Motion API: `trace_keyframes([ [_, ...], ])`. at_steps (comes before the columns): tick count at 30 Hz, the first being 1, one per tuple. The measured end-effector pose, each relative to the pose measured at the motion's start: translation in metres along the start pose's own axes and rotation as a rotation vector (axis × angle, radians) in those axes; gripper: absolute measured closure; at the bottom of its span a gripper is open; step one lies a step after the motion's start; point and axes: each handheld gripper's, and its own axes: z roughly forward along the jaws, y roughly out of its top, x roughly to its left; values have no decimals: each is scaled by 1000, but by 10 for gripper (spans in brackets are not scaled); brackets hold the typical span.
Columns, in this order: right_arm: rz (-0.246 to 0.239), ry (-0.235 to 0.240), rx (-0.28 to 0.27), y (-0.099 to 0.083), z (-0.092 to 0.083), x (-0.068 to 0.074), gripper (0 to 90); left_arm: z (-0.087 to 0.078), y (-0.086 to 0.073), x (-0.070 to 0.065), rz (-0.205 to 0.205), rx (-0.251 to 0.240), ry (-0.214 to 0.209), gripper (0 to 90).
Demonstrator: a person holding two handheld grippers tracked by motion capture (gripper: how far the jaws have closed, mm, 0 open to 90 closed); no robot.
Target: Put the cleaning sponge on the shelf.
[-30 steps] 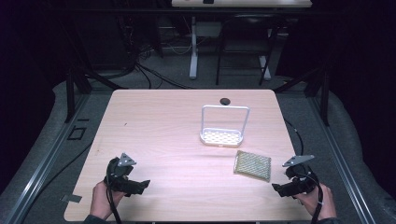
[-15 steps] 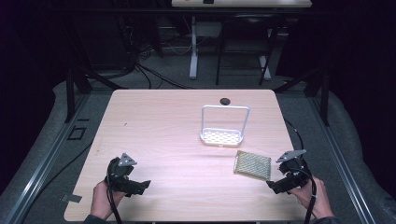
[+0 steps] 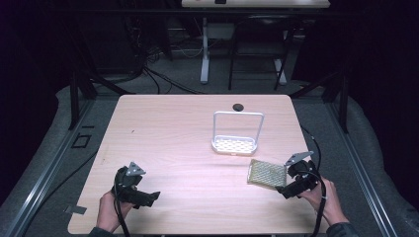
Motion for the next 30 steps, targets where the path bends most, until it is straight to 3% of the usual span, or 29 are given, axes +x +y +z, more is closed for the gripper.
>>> trace_keyframes([
  [5, -44, 16, 11, 11, 10, -1, 0, 0, 0, 0, -1, 0, 5, 15],
  [6, -71, 39, 25, 17, 17, -1, 0, 0, 0, 0, -1, 0, 4, 15],
  [8, -71, 54, 26, 18, 19, 0, 0, 1, 0, 0, 0, 0, 4, 15],
  [10, -111, 65, 45, 27, 28, -1, 0, 1, 0, -1, 1, 0, 4, 14],
  [21, -160, 98, 106, 37, 52, -9, 0, 1, 0, -1, -1, 5, 0, 15],
  [24, -155, 101, 109, 38, 53, -9, 2, 1, 0, 0, -1, 6, 3, 15],
  [30, -203, 63, 126, 35, 55, -5, 62, 1, 0, -1, 1, 3, 4, 15],
])
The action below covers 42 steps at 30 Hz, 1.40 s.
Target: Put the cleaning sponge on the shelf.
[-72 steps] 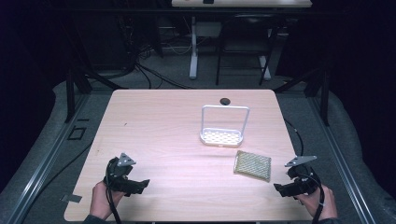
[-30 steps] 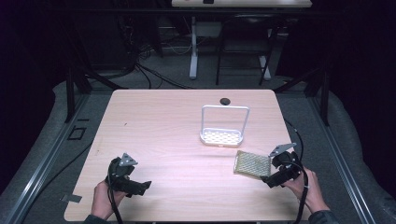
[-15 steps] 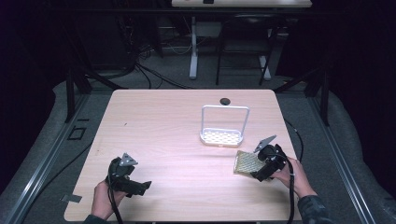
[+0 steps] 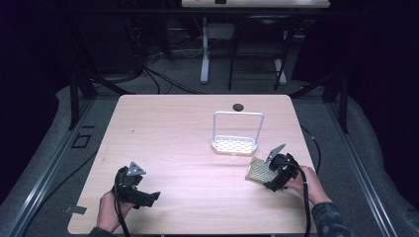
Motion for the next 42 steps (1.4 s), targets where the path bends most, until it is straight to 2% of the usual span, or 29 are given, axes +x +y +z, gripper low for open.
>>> trace_keyframes([
  [11, -30, 9, 3, -2, -3, 1, 126, -1, 0, 1, 4, 0, 2, 16],
  [20, -32, 13, -4, -4, -4, 2, 179, -1, 0, 1, 3, 0, -4, 14],
  [23, -36, 11, -4, -4, -6, 2, 222, -1, 0, 1, 4, 0, 0, 14],
  [28, -27, -5, -22, -7, -9, 2, 327, -2, 0, 1, 1, 1, -2, 14],
  [33, -22, -17, -35, -9, -12, 2, 360, -2, 0, 1, 2, -1, 1, 15],
  [38, 10, -13, -59, -13, -18, -1, 361, -1, 0, 1, -4, 0, -1, 16],
  [39, 21, -20, -68, -14, -23, -1, 361, -1, 0, 1, 0, 1, -1, 16],
  [42, 25, -20, -74, -15, -26, 1, 361, -1, 0, 1, 2, 0, -1, 16],
])
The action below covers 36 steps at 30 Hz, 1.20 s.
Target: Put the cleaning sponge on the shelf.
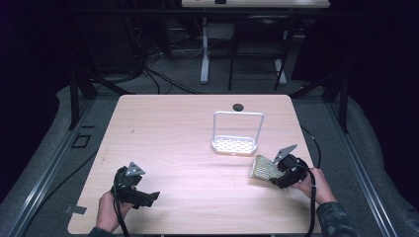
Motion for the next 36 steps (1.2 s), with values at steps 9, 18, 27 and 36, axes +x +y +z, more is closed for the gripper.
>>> trace_keyframes([
  [9, 1, -26, 13, 5, -6, 11, 359, 0, 0, 0, -4, -1, 1, 16],
  [18, 36, -18, -48, 15, -19, 20, 361, 0, 0, -1, -2, 0, 1, 17],
  [27, 41, -31, -69, 27, -26, 27, 364, 0, 0, 0, 2, 2, 2, 18],
  [36, 57, -54, -81, 36, -30, 33, 366, 1, 0, -1, 2, 2, 7, 18],
])
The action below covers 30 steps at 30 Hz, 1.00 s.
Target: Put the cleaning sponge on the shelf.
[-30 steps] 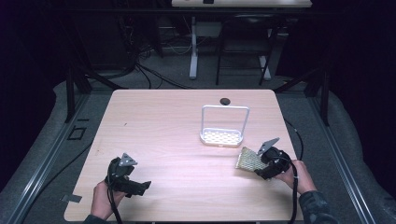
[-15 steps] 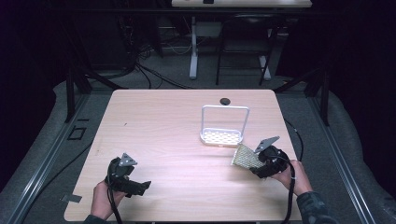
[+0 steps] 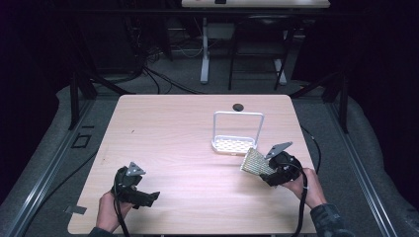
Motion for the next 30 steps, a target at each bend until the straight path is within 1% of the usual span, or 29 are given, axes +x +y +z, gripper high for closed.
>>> trace_keyframes([
  [2, -1, -15, 3, 2, 0, 2, 367, 0, 0, 0, -2, 1, 0, 18],
  [5, 6, -21, -1, 6, 2, 3, 368, 0, 0, 0, -1, 0, 0, 18],
  [6, 12, -22, 2, 7, 2, 3, 368, 0, 0, 0, -1, 0, 0, 18],
  [16, 10, -27, -9, 17, 3, 6, 369, 0, 0, 0, -1, 2, -1, 19],
  [25, 33, -32, -11, 21, 3, 6, 368, 1, 0, 0, -2, 3, -2, 19],
  [30, 52, -36, -22, 24, 3, 6, 367, 1, 0, 0, -2, 4, -2, 19],
])
